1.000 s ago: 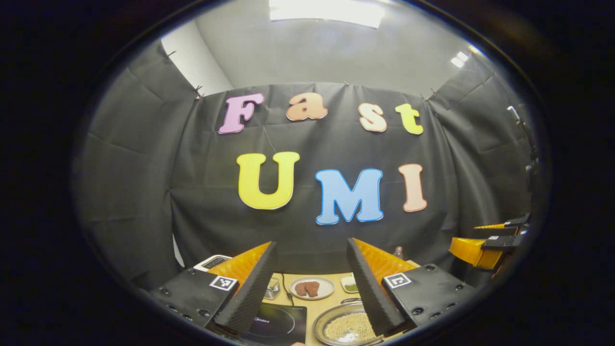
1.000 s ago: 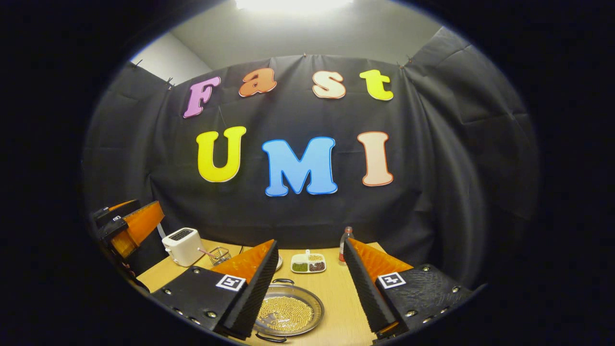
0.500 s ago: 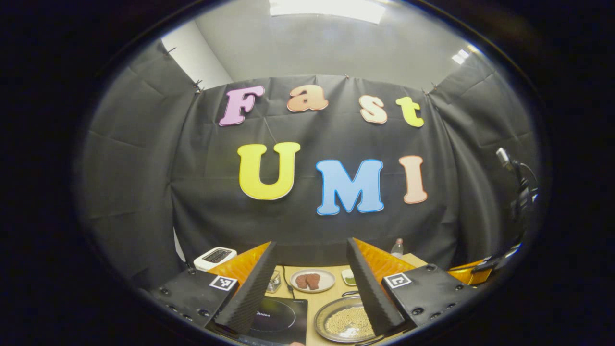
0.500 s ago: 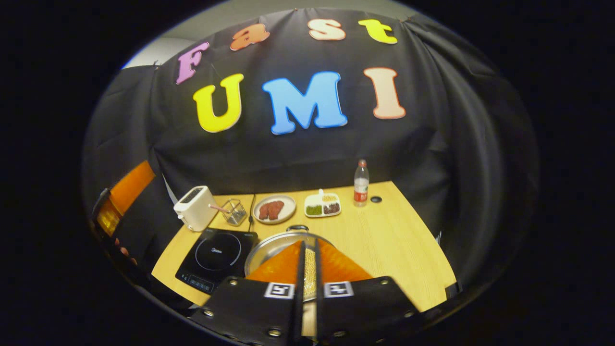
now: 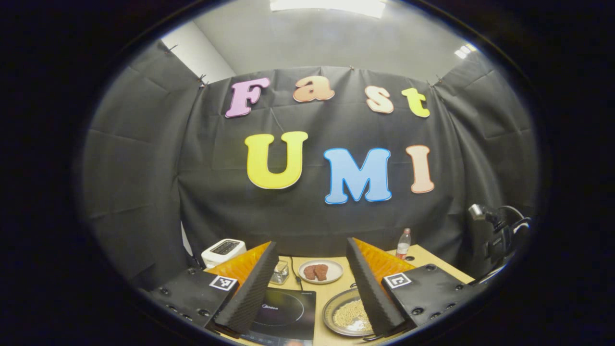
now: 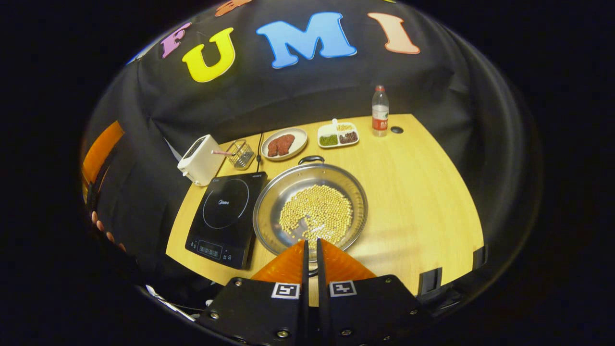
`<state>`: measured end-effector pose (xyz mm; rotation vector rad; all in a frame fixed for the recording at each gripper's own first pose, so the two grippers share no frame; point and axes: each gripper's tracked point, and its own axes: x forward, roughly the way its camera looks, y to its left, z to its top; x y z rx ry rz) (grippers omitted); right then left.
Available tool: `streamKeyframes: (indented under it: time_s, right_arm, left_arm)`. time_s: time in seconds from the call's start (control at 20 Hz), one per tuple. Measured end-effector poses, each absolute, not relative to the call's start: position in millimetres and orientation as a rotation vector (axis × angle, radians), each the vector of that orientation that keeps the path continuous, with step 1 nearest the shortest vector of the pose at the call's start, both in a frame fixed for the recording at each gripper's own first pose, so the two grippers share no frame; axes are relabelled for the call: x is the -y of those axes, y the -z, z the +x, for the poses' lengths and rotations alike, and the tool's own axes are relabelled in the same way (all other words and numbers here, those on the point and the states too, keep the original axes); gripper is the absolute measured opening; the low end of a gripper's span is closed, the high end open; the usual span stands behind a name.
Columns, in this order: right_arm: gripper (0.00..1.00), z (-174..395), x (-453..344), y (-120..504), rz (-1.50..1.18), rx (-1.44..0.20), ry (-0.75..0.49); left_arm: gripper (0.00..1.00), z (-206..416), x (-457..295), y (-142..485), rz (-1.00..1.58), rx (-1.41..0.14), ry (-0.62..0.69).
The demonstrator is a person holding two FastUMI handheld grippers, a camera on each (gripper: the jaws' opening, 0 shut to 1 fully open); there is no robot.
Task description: First push the handle of the pot to place it horizontally, then grasp the pot with both hands and set it on the induction cooktop.
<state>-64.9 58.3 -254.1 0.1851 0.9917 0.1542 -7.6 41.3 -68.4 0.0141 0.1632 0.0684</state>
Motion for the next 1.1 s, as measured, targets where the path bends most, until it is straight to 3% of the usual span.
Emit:
streamKeyframes:
  time_s: [0.2,0.5,0.6,0.7,1.1]
  right_arm:
    - [0.09,-72.6,-79.2,280.9,0.221,-1.096,-0.183]
    - [0.09,-85.3,-113.3,317.0,0.277,-1.235,-0.245]
    - [0.09,-87.9,-126.3,329.3,0.303,-1.281,-0.265]
    - [0.09,-91.5,-138.5,343.3,0.357,-1.326,-0.270]
    - [0.09,-95.8,-161.0,382.8,0.425,-1.393,-0.256]
  left_arm:
    - [0.92,-12.7,-57.5,78.3,0.026,-0.189,-0.104]
    - [0.99,-18.3,-79.8,84.3,0.030,-0.212,-0.153]
    - [0.95,-20.3,-88.2,86.1,0.035,-0.219,-0.169]
    - [0.99,-23.4,-93.5,91.8,0.037,-0.232,-0.184]
    - [0.95,-39.4,-109.5,103.6,0.040,-0.277,-0.223]
